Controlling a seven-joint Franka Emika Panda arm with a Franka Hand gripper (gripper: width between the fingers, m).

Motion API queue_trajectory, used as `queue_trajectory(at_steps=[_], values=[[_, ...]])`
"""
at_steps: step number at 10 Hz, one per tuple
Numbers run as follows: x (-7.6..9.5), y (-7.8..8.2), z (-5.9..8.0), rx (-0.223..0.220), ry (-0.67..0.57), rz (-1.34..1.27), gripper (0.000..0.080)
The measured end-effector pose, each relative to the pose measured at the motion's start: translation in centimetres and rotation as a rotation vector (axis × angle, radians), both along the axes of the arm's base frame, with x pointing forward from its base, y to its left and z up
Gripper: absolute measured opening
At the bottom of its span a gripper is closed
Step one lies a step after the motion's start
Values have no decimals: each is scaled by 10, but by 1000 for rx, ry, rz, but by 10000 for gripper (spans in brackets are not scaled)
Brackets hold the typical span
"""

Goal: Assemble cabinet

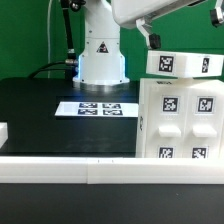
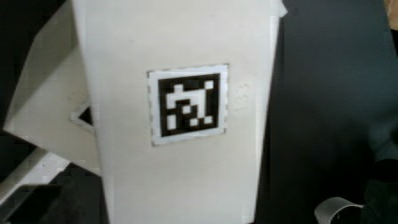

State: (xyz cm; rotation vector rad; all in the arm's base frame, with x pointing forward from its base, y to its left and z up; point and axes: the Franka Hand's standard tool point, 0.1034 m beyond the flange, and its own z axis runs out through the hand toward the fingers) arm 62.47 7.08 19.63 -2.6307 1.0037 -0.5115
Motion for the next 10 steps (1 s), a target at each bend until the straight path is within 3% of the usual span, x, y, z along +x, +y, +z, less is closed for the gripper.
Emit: queue_trajectory(at_steps=[1,2,3,5,10], values=[[-5,0,-3,27,47,-26,797],[-12,-2,-6,81,159,-75,797],[-11,-6,-7,109,216,-110,797],[-9,-16,-21,154,241,-169,797],[-11,-12,-26,151,258,-168,797]])
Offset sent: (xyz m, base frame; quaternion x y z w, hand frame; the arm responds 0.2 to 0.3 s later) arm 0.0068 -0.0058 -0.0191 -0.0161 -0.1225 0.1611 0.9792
